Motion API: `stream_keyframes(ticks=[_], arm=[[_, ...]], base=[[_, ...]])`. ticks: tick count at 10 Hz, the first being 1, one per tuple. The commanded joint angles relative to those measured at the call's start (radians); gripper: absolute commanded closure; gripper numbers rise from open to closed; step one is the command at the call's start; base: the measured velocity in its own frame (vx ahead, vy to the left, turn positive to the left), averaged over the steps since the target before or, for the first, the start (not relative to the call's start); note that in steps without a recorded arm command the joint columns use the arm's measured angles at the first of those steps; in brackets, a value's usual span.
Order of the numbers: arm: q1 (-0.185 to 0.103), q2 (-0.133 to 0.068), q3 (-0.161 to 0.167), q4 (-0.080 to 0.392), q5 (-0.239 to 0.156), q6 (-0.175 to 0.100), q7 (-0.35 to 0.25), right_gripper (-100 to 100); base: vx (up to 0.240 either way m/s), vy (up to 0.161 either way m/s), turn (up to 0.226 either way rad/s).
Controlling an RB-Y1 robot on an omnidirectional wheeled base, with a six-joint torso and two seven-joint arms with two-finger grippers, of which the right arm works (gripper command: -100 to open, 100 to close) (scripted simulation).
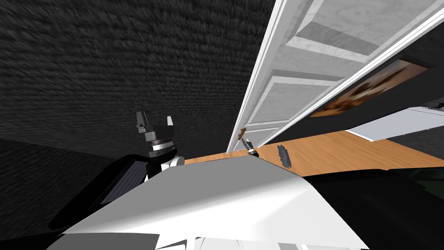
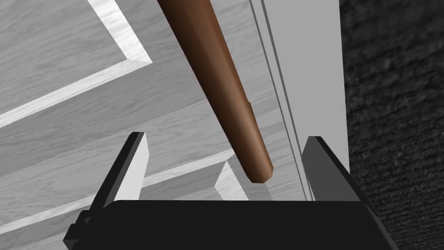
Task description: Pull the door open
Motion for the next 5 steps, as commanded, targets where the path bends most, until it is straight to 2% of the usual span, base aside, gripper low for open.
stream_keyframes(ticks=[1, 5], arm=[[0.004, -0.003, -0.004, 0.003, 0.006, -0.007, 0.035, -100], [0.034, -0.016, -0.022, 0.002, 0.034, -0.035, 0.155, -100]], base=[[-0.009, 0.025, -0.024], [-0.006, 0.026, -0.040]])
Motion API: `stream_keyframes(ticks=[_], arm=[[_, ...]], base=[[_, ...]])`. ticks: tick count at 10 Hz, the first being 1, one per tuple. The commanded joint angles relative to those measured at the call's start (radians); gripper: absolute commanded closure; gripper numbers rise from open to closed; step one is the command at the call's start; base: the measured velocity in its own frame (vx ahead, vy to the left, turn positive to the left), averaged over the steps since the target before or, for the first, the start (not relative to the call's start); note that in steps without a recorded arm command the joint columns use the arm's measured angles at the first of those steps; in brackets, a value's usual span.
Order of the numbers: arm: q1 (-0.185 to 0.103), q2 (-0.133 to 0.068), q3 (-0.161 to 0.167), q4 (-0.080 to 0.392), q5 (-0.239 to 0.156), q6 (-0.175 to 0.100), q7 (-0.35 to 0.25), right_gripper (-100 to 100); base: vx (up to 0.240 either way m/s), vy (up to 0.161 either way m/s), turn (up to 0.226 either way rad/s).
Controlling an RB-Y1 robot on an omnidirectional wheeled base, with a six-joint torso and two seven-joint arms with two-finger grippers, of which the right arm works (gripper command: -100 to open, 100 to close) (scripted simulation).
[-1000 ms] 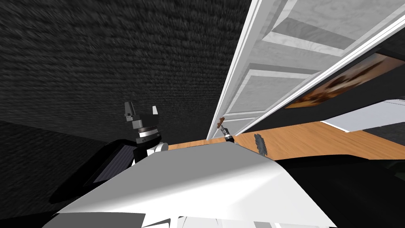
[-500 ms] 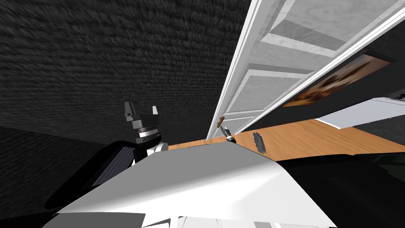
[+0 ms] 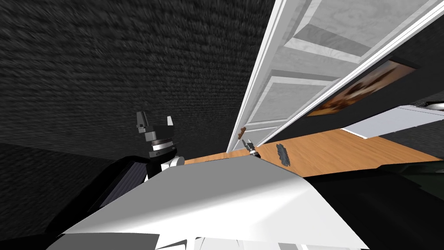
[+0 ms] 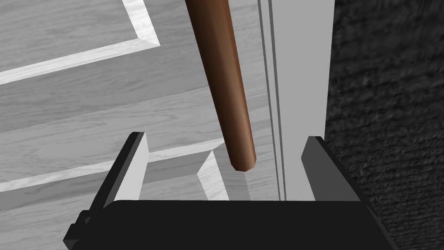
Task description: Pull the door open
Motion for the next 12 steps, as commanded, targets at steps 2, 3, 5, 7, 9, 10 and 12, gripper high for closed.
stream_keyframes(ticks=[2, 3, 5, 7, 9, 10, 12], arm=[[0.021, -0.004, -0.008, -0.012, 0.014, -0.010, 0.064, -100], [0.030, -0.008, -0.014, -0.012, 0.023, -0.018, 0.098, -100], [0.045, -0.015, -0.024, -0.012, 0.038, -0.033, 0.152, -100], [0.058, -0.020, -0.032, -0.012, 0.050, -0.043, 0.191, -100], [0.061, -0.022, -0.034, -0.011, 0.053, -0.047, 0.199, -100], [0.054, -0.019, -0.036, -0.008, 0.052, -0.040, 0.207, -100], [0.045, -0.015, -0.038, -0.006, 0.050, -0.030, 0.212, -100]], base=[[-0.010, 0.034, -0.041], [-0.006, 0.019, -0.034], [-0.011, 0.028, -0.051], [-0.009, 0.031, -0.041], [-0.006, 0.024, -0.033], [0.110, 0.008, 0.046], [0.206, 0.008, 0.033]])
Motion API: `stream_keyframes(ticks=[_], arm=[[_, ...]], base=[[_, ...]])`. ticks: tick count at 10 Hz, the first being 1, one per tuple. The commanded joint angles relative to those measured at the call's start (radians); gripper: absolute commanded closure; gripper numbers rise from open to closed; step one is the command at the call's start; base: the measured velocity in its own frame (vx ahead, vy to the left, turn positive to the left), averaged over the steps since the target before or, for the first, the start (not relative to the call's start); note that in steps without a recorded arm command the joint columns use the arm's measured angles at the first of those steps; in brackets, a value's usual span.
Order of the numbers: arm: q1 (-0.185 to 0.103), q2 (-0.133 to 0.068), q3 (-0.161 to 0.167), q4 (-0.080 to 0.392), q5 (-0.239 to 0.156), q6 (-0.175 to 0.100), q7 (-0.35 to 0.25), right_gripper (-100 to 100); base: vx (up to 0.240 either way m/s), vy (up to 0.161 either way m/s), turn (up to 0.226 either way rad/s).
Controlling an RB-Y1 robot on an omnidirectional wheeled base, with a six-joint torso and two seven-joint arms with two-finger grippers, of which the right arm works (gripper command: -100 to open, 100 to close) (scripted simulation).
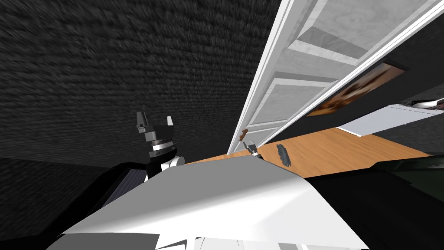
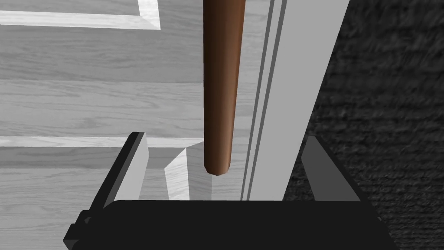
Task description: Pull the door open
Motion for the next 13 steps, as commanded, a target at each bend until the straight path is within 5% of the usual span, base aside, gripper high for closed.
stream_keyframes(ticks=[1, 4, 5, 6, 11, 13], arm=[[-0.012, 0.004, -0.003, 0.006, -0.002, 0.010, 0.006, -100], [-0.029, 0.010, -0.007, 0.010, -0.006, 0.028, 0.014, -100], [-0.024, 0.009, -0.005, 0.016, -0.005, 0.015, 0.013, -100], [-0.024, 0.009, -0.005, 0.016, -0.005, 0.015, 0.013, 100], [-0.024, 0.009, -0.005, 0.016, -0.005, 0.015, 0.013, 100], [-0.024, 0.009, 0.003, 0.017, -0.028, 0.020, -0.040, 100]], base=[[0.204, 0.009, 0.061], [0.187, 0.012, 0.028], [0.011, -0.014, 0.016], [-0.029, -0.002, -0.012], [-0.003, 0.003, -0.007], [-0.068, -0.028, 0.086]])
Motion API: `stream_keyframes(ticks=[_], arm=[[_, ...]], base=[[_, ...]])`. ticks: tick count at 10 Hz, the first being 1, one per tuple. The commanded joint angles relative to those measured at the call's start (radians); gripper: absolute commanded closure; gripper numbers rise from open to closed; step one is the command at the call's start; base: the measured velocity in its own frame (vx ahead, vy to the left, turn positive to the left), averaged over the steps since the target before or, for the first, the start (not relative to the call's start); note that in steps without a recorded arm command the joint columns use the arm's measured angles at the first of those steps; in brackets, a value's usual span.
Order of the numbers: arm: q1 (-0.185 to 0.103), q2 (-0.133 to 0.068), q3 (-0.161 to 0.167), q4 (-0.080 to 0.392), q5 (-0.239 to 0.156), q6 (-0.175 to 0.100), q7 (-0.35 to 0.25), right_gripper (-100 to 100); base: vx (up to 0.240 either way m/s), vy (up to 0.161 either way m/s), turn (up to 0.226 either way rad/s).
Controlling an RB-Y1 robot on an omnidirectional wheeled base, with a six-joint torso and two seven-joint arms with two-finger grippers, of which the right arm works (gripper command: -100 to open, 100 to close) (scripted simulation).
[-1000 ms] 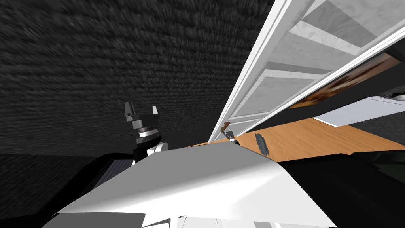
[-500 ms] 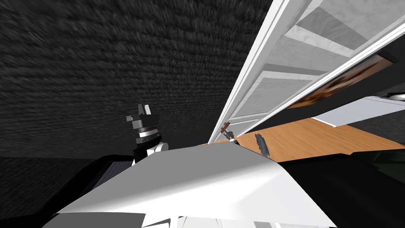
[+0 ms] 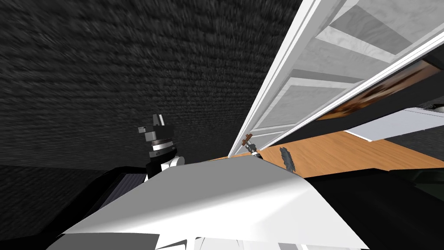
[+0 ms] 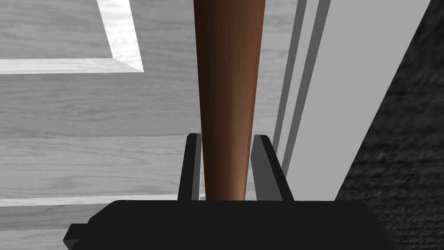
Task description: Pull the door open
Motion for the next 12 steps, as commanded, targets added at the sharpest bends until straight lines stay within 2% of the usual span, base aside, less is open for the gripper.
stream_keyframes(ticks=[1, 5, 12], arm=[[-0.001, 0.003, 0.006, -0.006, -0.012, 0.008, -0.036, 100], [-0.007, 0.004, 0.017, -0.006, -0.042, 0.015, -0.106, 100], [-0.021, 0.007, 0.046, -0.008, -0.117, 0.035, -0.285, 100]], base=[[-0.069, -0.044, 0.083], [-0.044, -0.026, 0.058], [-0.060, -0.037, 0.085]])
